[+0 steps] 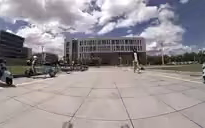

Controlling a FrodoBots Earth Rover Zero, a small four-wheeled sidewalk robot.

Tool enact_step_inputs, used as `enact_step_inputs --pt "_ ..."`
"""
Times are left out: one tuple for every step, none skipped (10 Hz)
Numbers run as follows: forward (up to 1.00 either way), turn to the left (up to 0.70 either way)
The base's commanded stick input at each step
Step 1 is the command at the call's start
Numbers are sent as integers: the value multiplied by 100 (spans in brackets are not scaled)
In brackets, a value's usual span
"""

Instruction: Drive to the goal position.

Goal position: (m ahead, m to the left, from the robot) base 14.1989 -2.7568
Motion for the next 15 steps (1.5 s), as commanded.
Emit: enact_step_inputs --pt "70 0" --pt "70 0" --pt "70 0" --pt "70 0" --pt "70 0" --pt "70 0" --pt "70 0" --pt "70 0" --pt "70 0" --pt "70 0" --pt "70 0" --pt "70 0" --pt "70 0" --pt "70 0" --pt "70 0"
